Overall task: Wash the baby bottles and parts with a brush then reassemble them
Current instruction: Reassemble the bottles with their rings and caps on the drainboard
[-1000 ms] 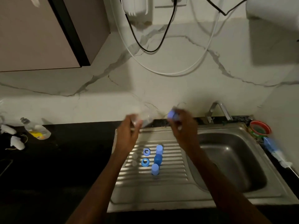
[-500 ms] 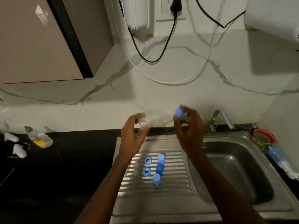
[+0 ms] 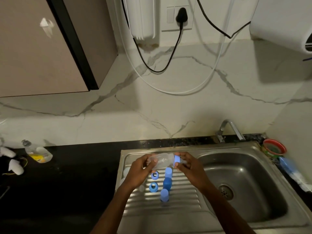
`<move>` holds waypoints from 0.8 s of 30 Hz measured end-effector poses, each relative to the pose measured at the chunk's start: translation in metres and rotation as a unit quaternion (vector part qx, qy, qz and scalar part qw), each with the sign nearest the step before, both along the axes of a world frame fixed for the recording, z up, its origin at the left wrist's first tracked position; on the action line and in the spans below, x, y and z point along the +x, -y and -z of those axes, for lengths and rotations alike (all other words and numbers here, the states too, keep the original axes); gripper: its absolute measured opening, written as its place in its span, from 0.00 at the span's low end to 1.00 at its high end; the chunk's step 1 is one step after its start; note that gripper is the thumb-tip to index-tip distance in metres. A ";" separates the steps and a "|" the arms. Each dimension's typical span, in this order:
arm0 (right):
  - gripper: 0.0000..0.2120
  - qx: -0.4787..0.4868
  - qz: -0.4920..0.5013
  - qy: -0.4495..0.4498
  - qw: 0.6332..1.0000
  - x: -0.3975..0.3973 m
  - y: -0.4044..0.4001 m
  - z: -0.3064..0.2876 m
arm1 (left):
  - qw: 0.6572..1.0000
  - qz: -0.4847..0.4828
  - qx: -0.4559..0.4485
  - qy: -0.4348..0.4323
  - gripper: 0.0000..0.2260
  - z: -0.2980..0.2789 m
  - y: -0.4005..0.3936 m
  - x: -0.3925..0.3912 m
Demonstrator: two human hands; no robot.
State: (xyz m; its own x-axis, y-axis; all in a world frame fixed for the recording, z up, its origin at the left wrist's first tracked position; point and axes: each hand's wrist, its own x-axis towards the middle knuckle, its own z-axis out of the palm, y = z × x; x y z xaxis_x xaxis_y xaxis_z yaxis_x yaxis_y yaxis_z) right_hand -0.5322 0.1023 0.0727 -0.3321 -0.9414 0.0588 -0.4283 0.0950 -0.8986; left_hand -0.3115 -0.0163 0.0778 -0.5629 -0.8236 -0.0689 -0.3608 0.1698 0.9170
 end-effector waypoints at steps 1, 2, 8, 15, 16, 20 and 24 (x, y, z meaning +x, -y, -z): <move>0.15 -0.006 -0.005 0.003 1.000 0.001 0.000 0.001 | 1.000 0.010 -0.002 0.003 0.14 -0.001 -0.001 0.000; 0.16 -0.009 -0.011 0.003 1.000 0.000 0.001 0.002 | 1.000 0.022 0.003 0.005 0.14 -0.001 -0.001 0.001; 0.17 -0.030 -0.073 0.006 0.997 -0.003 -0.001 -0.005 | 0.997 0.060 0.046 -0.006 0.28 0.000 0.004 0.010; 0.18 -0.044 -0.108 -0.023 0.993 -0.004 0.001 -0.008 | 0.996 0.061 0.060 0.019 0.19 -0.005 0.006 0.009; 0.17 -0.050 -0.112 -0.030 0.992 -0.003 0.001 -0.007 | 0.996 0.053 0.066 0.019 0.20 -0.006 0.006 0.009; 0.14 -0.008 -0.064 0.036 0.997 0.008 0.002 -0.011 | 0.996 0.061 0.065 -0.014 0.19 -0.007 0.002 0.010; 0.31 0.124 -0.015 0.136 0.983 0.014 0.006 -0.019 | 0.997 0.064 0.045 -0.023 0.16 -0.012 0.004 0.008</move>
State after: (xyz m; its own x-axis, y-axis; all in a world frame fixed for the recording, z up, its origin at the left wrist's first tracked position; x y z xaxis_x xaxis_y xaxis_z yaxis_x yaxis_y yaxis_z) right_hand -0.5178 0.0959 0.0922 -0.2753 -0.9253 -0.2609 -0.1807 0.3163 -0.9313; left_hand -0.3035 -0.0198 0.0901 -0.6676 -0.7361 -0.1119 -0.2995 0.1279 0.9455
